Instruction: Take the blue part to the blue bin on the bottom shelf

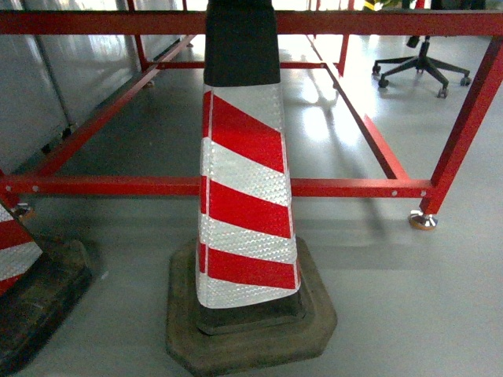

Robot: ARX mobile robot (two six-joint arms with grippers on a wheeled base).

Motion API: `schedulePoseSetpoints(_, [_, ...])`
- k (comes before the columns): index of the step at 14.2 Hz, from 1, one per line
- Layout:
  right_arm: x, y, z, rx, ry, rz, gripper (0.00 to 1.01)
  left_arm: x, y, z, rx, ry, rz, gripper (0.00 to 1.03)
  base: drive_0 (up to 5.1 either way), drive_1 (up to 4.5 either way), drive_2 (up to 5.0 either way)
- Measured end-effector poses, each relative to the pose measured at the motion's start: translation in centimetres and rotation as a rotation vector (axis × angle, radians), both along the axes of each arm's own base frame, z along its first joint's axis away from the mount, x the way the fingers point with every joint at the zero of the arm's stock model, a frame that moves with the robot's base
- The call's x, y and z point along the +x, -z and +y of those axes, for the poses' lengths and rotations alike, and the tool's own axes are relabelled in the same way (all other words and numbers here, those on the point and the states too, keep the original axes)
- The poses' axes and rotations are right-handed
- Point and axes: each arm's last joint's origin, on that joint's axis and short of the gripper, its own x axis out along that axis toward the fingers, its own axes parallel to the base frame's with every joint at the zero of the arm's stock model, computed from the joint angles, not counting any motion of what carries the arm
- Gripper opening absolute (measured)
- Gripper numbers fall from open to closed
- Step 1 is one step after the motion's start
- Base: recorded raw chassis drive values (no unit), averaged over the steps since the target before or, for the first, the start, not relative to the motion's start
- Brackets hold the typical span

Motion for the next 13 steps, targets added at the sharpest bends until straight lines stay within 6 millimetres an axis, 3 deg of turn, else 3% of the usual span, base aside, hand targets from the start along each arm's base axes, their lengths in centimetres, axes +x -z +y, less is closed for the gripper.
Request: schedulePoseSetpoints(13, [0.00, 0.01, 0.00, 0.000, 0.000, 0.001, 0.98, 0.00, 0.01, 0.00, 0.000, 0.000, 0.001, 0.98, 0.0, 0.00, 0.0])
